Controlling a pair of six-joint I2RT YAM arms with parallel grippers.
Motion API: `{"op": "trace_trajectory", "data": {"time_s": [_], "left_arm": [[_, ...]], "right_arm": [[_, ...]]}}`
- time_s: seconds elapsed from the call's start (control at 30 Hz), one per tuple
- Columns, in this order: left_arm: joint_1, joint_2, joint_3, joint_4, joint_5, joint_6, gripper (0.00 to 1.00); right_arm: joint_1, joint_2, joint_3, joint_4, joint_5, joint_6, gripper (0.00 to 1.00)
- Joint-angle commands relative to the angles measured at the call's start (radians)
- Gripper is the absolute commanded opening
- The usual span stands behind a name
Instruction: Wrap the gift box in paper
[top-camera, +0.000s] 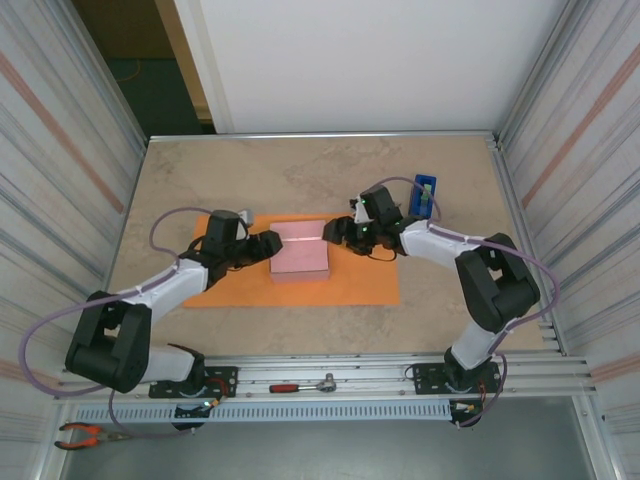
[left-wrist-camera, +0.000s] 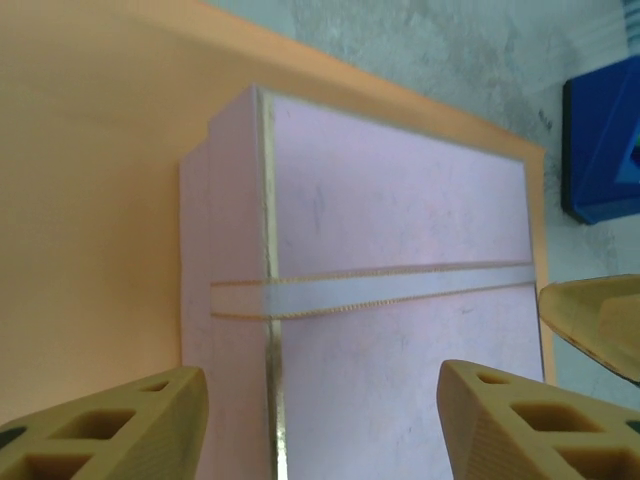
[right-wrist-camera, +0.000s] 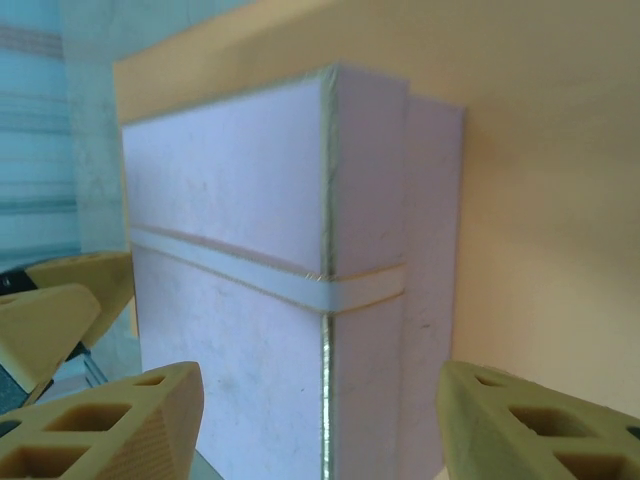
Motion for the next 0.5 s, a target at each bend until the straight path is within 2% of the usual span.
{"op": "trace_trajectory", "data": {"time_s": [0.0,0.17,0.47], "left_arm": [[0.023,-0.028,0.010,-0.012,0.011,0.002,0.64],[0.024,-0.014,0.050,-0.060,0.046,0.016,0.65],[0.008,-0.053,0.055,-0.241,0.048,0.066,0.66]], "right_arm": [[-0.052,-0.043,-0.016,-0.041,-0.037,-0.034,0.62],[-0.043,-0.047,-0.005,-0.062,-0.047,-0.035,0.61],[0.050,-0.057,-0.041,-0.073,0.002,-0.016,0.61]]}}
